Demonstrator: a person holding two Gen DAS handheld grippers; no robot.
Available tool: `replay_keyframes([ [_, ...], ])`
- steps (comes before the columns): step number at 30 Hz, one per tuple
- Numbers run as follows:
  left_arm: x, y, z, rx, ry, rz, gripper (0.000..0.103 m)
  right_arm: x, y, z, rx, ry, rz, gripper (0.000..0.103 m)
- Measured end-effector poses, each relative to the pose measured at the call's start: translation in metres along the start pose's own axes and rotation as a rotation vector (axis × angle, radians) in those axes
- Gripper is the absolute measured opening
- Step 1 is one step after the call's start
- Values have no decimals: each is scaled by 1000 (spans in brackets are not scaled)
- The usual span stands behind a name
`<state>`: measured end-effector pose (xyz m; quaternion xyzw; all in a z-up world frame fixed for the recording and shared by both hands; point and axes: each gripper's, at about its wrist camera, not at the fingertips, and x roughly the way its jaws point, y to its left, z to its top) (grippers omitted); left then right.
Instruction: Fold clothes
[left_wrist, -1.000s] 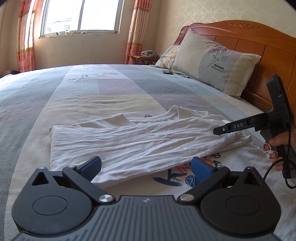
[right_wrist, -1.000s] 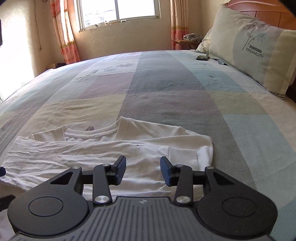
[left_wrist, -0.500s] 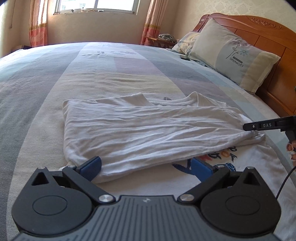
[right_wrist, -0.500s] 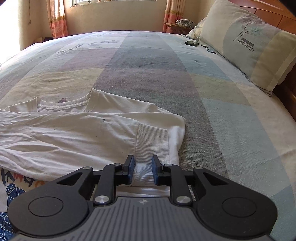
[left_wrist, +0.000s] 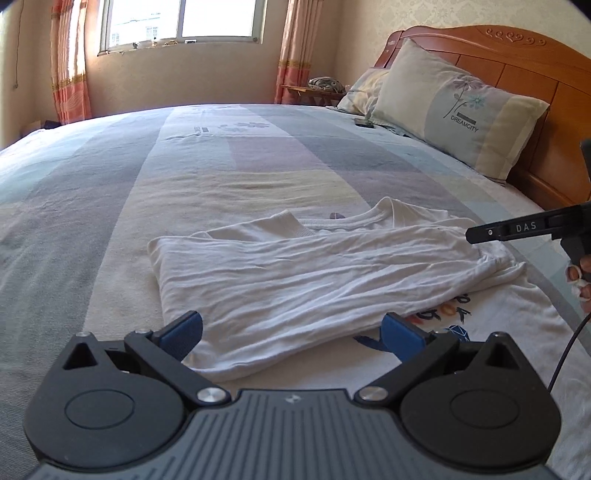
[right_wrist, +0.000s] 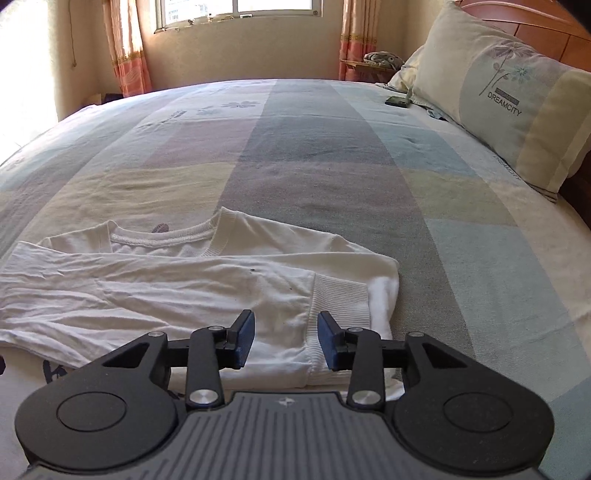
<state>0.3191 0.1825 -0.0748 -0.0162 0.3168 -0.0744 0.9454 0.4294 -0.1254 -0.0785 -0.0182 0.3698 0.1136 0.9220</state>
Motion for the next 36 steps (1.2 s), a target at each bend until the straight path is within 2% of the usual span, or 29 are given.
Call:
replay_keyframes([
  [5,-36,52,-4,-81,-81,59,102,1,71,25,-138,11,155,41],
  [8,-53,84,-7,-148,-120,95,102,8,126,39,-226,15,260,28],
  [10,-56,105,-11,-220,-124,118,102,15,161,47,-277,14,324,26],
  [14,-51,123,-15,-283,-115,126,102,35,225,50,-380,23,395,24],
  [17,-46,128,-17,-298,-105,115,102,62,256,40,-407,62,406,24],
  [19,-44,129,-18,-298,-95,115,102,77,265,34,-404,87,405,24],
  [25,-41,127,-19,-310,-110,76,102,82,275,43,-390,38,399,24],
  [30,-41,123,-18,-298,-99,94,102,105,291,41,-436,32,362,24],
  [32,-43,125,-18,-311,-107,92,102,98,288,44,-423,41,362,24],
  [36,-44,128,-18,-331,-117,85,102,56,265,32,-414,-3,418,25],
])
